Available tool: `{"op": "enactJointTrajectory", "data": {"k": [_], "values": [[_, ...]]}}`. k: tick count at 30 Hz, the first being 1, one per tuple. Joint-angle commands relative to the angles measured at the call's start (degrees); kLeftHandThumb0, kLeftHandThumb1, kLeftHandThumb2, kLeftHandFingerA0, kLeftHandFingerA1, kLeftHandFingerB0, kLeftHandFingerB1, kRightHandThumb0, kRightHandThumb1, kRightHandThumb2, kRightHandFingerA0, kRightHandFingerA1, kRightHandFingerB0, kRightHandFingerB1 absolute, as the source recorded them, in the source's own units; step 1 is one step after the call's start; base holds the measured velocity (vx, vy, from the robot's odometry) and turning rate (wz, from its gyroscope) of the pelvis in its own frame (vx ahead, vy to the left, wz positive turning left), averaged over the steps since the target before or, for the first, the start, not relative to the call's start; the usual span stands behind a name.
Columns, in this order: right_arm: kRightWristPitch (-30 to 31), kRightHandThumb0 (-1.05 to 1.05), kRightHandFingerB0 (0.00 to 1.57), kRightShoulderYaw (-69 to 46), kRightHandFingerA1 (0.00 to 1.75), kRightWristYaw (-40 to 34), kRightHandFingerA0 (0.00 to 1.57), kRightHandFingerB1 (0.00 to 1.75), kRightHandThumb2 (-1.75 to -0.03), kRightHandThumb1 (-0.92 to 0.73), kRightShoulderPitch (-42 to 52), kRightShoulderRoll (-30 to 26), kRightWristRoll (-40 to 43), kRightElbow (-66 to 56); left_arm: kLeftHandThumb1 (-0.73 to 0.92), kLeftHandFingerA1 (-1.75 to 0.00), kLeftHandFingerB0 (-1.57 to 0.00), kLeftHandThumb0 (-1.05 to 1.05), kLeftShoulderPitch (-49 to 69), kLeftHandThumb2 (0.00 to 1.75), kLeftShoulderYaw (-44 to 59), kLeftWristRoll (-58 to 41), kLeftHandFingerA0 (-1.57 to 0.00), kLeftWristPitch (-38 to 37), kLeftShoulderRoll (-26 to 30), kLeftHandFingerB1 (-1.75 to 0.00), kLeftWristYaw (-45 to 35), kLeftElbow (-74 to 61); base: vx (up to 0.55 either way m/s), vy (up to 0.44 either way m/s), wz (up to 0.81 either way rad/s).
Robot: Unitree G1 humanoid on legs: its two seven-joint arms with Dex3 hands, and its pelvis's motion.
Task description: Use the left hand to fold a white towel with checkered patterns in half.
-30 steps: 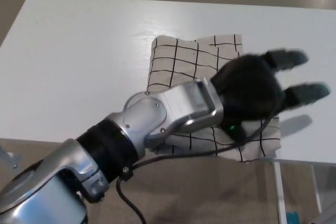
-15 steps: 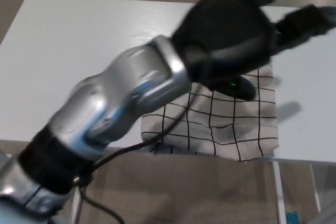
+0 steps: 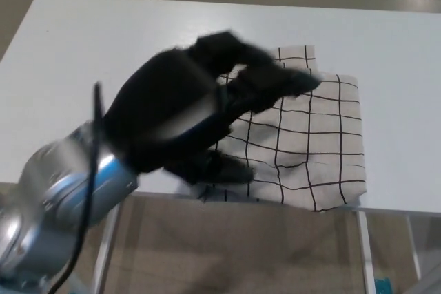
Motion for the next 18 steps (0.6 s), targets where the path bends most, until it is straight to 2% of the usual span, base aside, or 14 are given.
{"op": "enactJointTrajectory", "data": {"k": [1, 4, 5, 6, 7, 9, 10, 11, 14, 15, 16, 18], "values": [[1.79, -0.59, 0.23, 1.88, 0.41, -3.72, 0.15, 0.44, -0.89, -0.65, 1.09, -3.17, -3.88, 2.98, 0.44, -0.36, -0.40, -0.53, 49.93, 0.54, 35.53, -71.63, -0.40, -2.93, 14.17, -0.33, -28.74, -28.01, 0.00, 0.000, 0.00], [1.92, -0.59, 0.23, 1.84, 0.41, -3.63, 0.15, 0.44, -0.89, -0.65, 0.80, -3.45, -3.76, 2.92, 0.43, -0.36, -0.41, -0.47, 54.43, 0.54, 37.39, -76.79, -0.43, -1.18, 13.73, -0.34, -33.82, -25.48, 0.00, 0.000, 0.00], [1.99, -0.60, 0.23, 1.91, 0.41, -3.47, 0.15, 0.44, -0.89, -0.65, 1.08, -3.46, -3.75, 2.88, 0.37, -0.42, -0.34, -0.46, 57.65, 0.64, 37.94, -78.22, -0.37, -0.87, 12.94, -0.39, -36.37, -24.09, 0.00, 0.000, 0.00], [2.03, -0.60, 0.23, 1.96, 0.41, -3.34, 0.15, 0.44, -0.89, -0.65, 1.28, -3.47, -3.74, 2.86, 0.37, -0.42, -0.34, -0.46, 59.92, 0.64, 38.35, -79.14, -0.37, -0.74, 12.42, -0.39, -38.06, -23.18, 0.00, 0.000, 0.00], [2.03, -0.53, 0.30, 1.91, 0.30, -3.09, 0.22, 0.32, -0.64, -0.79, 1.16, -3.14, -3.49, 3.01, 0.37, -0.40, -0.33, -0.41, 62.22, 0.61, 38.78, -79.13, -0.37, -0.74, 11.41, -0.38, -39.72, -21.46, 0.00, 0.000, 0.00], [1.59, -0.54, 0.30, 1.64, 0.31, -2.28, 0.22, 0.31, -0.64, -0.79, 1.77, -2.56, -2.77, 3.37, 0.37, -0.40, -0.36, -0.38, 66.53, 0.60, 38.64, -78.62, -0.38, -0.57, 10.12, -0.38, -41.55, -19.03, 0.00, 0.000, 0.00], [1.36, -0.54, 0.30, 1.51, 0.32, -2.11, 0.23, 0.31, -0.63, -0.79, 2.21, -2.33, -2.52, 3.49, 0.37, -0.43, -0.44, -0.38, 68.01, 0.61, 37.29, -77.23, -0.48, -0.21, 10.04, -0.41, -41.90, -17.45, 0.00, 0.000, 0.00], [1.10, -0.53, 0.30, 1.42, 0.32, -2.18, 0.23, 0.31, -0.63, -0.79, 2.94, -2.19, -2.42, 3.55, 0.37, -0.44, -0.47, -0.39, 69.15, 0.62, 34.81, -74.83, -0.50, -0.04, 10.48, -0.42, -41.82, -15.45, 0.00, 0.000, 0.00], [1.41, -0.53, 0.30, 1.28, 0.32, -2.07, 0.23, 0.31, -0.63, -0.80, 2.99, -2.07, -2.17, 3.38, 0.36, -0.45, -0.48, -0.42, 68.25, 0.63, 31.00, -70.65, -0.51, -1.07, 11.08, -0.43, -40.45, -12.17, 0.00, 0.000, 0.00], [1.57, -0.53, 0.30, 1.35, 0.32, -2.29, 0.23, 0.31, -0.63, -0.80, 2.74, -2.00, -2.27, 3.18, 0.40, -0.39, -0.51, -0.38, 67.13, 0.53, 29.35, -68.58, -0.55, -1.29, 11.16, -0.36, -39.85, -10.02, 0.00, 0.000, 0.00], [1.81, -0.54, 0.30, 1.54, 0.32, -2.76, 0.23, 0.31, -0.63, -0.79, 2.42, -1.82, -2.53, 2.78, 0.41, -0.39, -0.52, -0.46, 64.96, 0.53, 26.51, -63.64, -0.55, -1.94, 10.71, -0.36, -38.17, -4.79, 0.00, 0.000, 0.00], [1.90, -0.54, 0.30, 1.68, 0.32, -3.09, 0.22, 0.31, -0.63, -0.80, 2.38, -1.60, -2.71, 2.60, 0.41, -0.39, -0.52, -0.49, 62.93, 0.53, 23.89, -57.86, -0.54, -2.42, 9.77, -0.36, -36.01, 1.13, 0.00, 0.000, 0.00]]}}
